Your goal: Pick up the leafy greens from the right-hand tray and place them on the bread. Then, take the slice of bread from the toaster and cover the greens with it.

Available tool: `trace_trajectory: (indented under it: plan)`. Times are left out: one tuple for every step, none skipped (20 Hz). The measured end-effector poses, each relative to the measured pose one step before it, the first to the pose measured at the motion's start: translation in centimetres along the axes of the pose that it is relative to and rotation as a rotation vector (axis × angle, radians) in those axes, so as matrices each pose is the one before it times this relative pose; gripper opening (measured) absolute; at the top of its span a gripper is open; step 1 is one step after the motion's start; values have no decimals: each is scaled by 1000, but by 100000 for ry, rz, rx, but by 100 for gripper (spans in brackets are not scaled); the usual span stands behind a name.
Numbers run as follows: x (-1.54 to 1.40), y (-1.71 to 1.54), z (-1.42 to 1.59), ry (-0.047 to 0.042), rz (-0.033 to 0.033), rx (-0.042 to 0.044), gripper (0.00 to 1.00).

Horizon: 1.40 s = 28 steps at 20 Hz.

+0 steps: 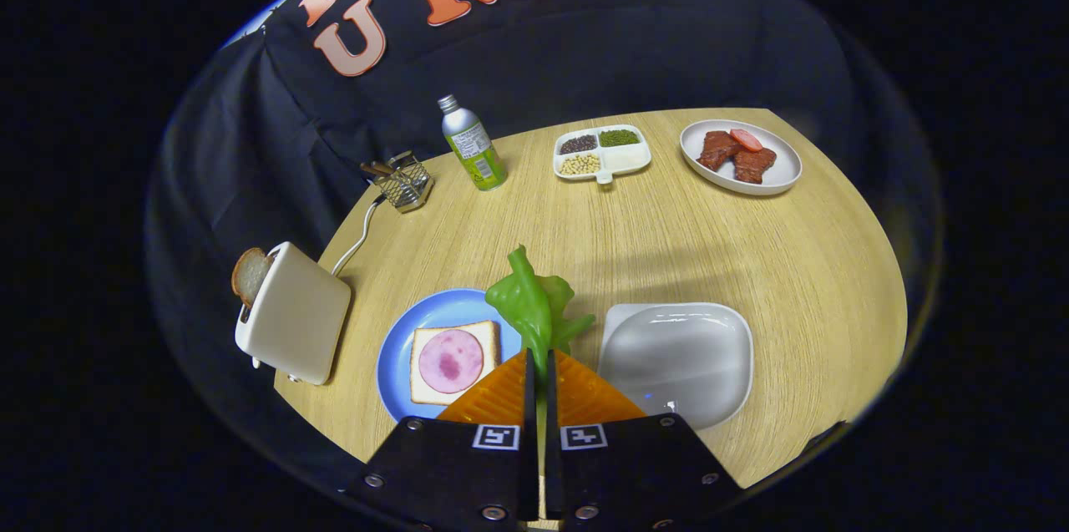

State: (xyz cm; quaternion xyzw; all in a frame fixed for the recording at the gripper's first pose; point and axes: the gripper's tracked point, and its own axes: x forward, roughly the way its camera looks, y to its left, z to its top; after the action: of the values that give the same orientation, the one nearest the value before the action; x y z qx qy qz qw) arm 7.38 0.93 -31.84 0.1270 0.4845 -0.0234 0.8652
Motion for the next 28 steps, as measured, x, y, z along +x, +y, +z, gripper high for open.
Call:
trace_trajectory:
  plan:
    - [113, 594, 49, 16, 690, -699, 3]
    - [189, 416, -64, 195, 187, -785, 4]
    - [298, 291, -153, 566, -312, -792, 4]
    - [148, 293, -197, 695, 8, -988, 3]
    - [292, 383, -239, 885, 159, -795, 3]
    - [362, 699, -114, 600, 754, -865, 3]
    - [330, 648, -132, 647, 731, -970, 4]
    - [321, 582, -217, 701, 472, -951, 4]
    - [384, 549, -104, 756, 221, -1202, 3]
    - [361, 406, -242, 819, -116, -1096, 3]
    - [473, 455, -193, 1330, -184, -1080, 4]
    - [457, 477, -450, 1685, 93, -964, 3]
    - [446, 595, -218, 1264, 283, -896, 3]
    - [321, 499, -305, 1256, 123, -778, 4]
    - [423, 551, -143, 1081, 143, -743, 4]
    - [454, 428, -241, 1212, -140, -211, 4]
    - [343, 211, -31, 491, -593, -96, 4]
    - [228, 68, 44, 269, -576, -16, 6]
    - [246, 252, -109, 604, -453, 162, 6]
    - [130, 230, -61, 520, -12, 231, 7]
    - [91, 318, -80, 475, 403, -266, 8]
    - [13, 289, -40, 351, 486, -229, 9]
    - [-51, 294, 16, 239, 319, 250, 11]
    - [29, 221, 152, -312, 264, 126, 13]
    - [88, 84, 2, -79, -138, -190, 14]
    - [-20, 44, -135, 365, -84, -222, 16]
    - [-41, 65, 28, 308, -163, -475, 18]
    - [-251, 117, 26, 216, -802, 648, 25]
